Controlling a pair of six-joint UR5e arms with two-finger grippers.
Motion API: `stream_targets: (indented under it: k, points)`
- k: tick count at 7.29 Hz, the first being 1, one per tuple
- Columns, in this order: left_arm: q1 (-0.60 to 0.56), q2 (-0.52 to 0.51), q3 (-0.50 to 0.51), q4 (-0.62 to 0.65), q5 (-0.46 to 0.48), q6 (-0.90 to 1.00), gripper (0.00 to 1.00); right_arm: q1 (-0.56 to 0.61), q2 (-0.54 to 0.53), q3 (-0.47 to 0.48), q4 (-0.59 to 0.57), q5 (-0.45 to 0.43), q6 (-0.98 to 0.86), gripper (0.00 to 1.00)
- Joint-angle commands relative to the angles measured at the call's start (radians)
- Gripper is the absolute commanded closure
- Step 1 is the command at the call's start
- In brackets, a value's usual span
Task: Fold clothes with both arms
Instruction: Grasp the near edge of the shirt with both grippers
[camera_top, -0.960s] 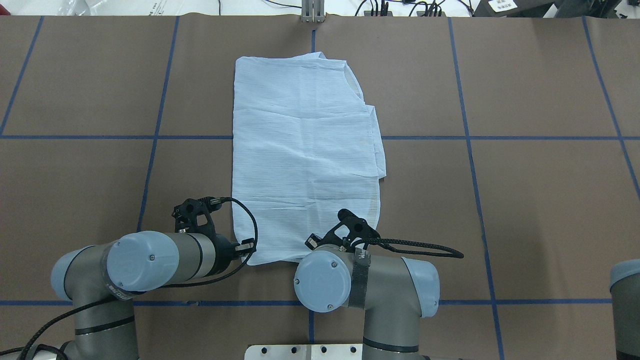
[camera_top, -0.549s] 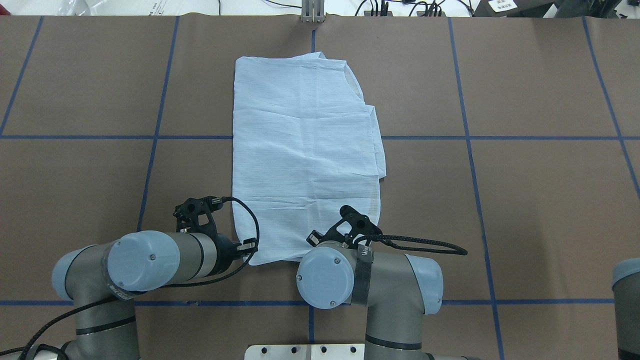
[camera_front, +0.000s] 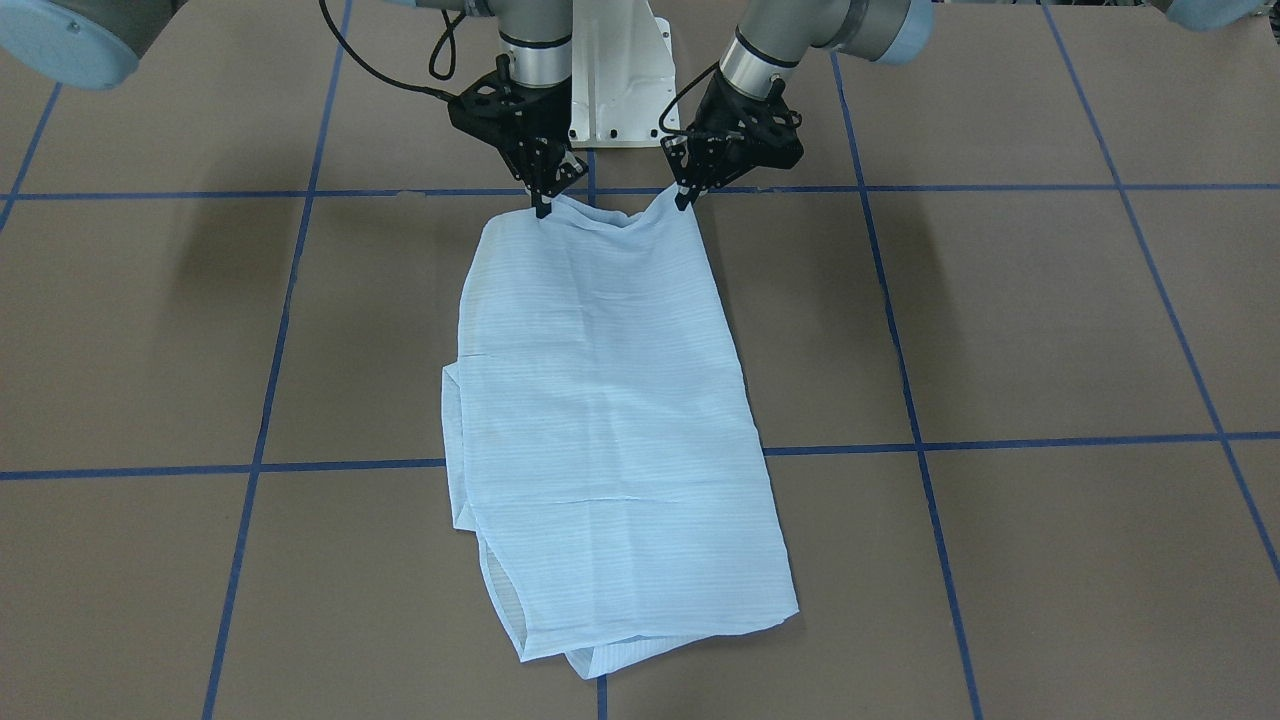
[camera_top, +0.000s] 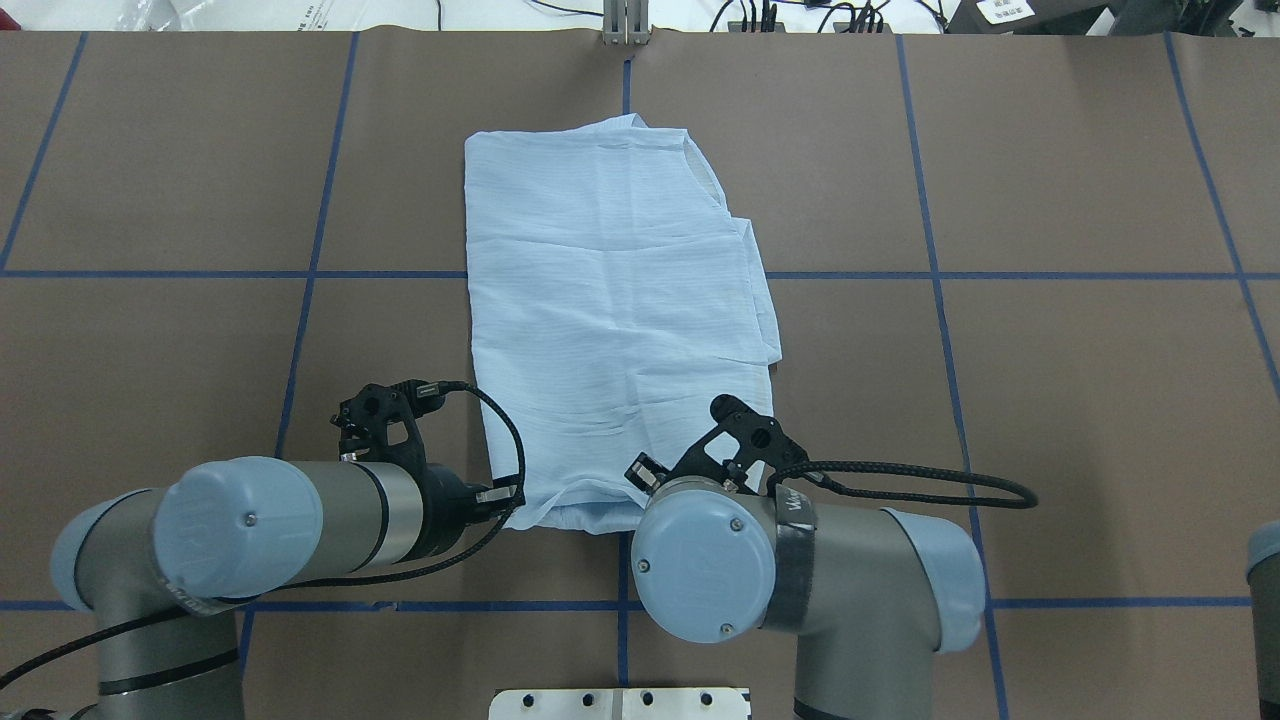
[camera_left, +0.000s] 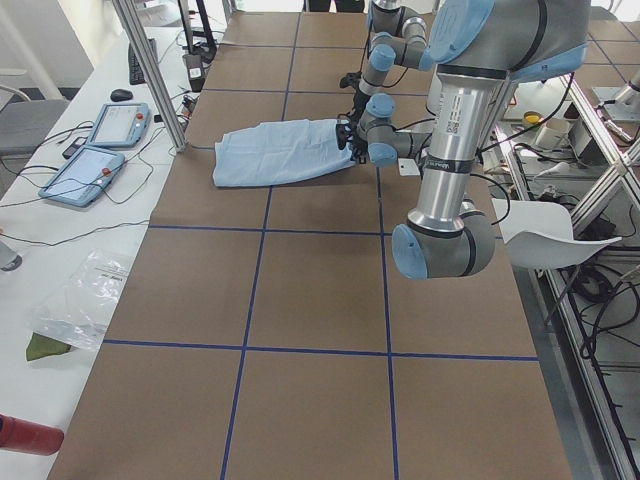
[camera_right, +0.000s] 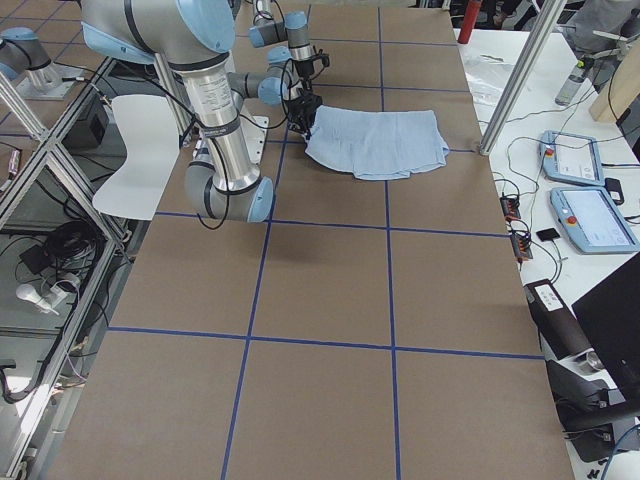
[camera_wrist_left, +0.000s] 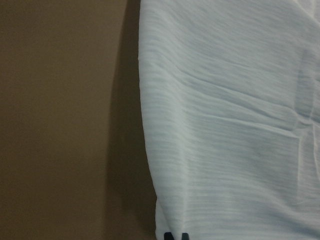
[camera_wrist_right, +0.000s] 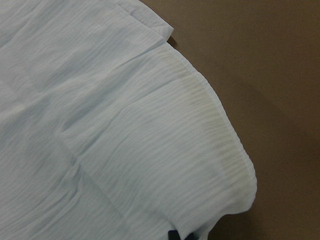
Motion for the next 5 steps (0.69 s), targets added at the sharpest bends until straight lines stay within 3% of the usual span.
stream_targets:
  k: [1,3,5]
  points:
    - [0.026,-0.01,-0.182,0.148,-0.035,-0.01,1.0,-0.041,-0.005,0.157,-0.125,0.004,-0.001,1.0]
    - [0.037,-0.024,-0.24,0.204,-0.039,-0.011,1.0,-0.049,0.007,0.221,-0.187,0.004,-0.004,1.0]
    - [0.025,-0.099,-0.219,0.308,-0.059,0.003,1.0,-0.025,0.027,0.186,-0.179,-0.008,-0.098,1.0]
